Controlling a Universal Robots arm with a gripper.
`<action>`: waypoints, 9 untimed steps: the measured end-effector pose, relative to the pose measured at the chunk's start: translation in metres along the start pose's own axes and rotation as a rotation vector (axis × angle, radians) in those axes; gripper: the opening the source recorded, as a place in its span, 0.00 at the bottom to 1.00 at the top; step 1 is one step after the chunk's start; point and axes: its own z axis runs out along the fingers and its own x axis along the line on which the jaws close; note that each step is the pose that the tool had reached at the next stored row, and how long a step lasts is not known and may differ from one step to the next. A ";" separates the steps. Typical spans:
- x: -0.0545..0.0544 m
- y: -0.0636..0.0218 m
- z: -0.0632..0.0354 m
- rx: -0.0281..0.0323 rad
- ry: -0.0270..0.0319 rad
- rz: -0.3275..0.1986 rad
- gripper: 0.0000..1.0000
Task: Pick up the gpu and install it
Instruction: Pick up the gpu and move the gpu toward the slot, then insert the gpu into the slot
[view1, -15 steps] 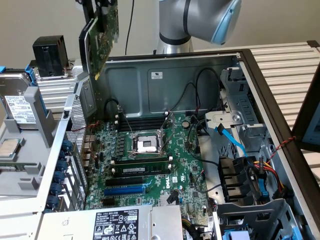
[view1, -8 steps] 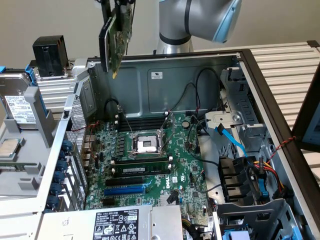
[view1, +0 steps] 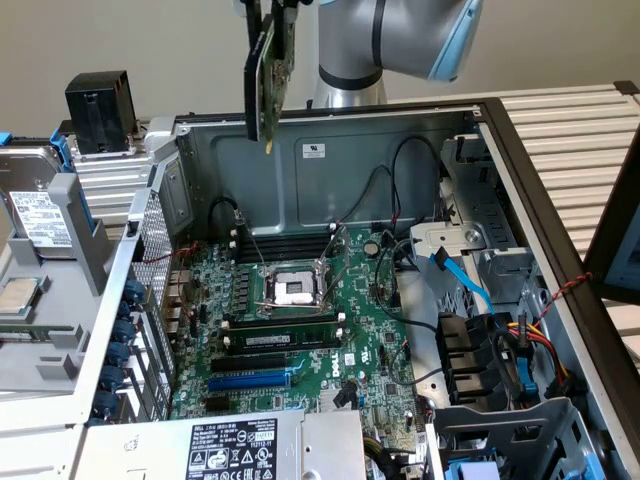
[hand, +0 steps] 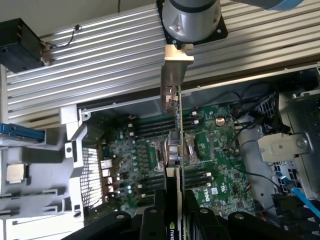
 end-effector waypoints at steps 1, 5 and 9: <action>-0.004 0.0009 -0.0001 -0.0002 0.0003 -0.001 0.26; -0.014 0.0032 -0.0005 -0.0006 0.0012 -0.004 0.26; -0.014 0.0033 -0.0004 -0.0007 0.0012 -0.004 0.26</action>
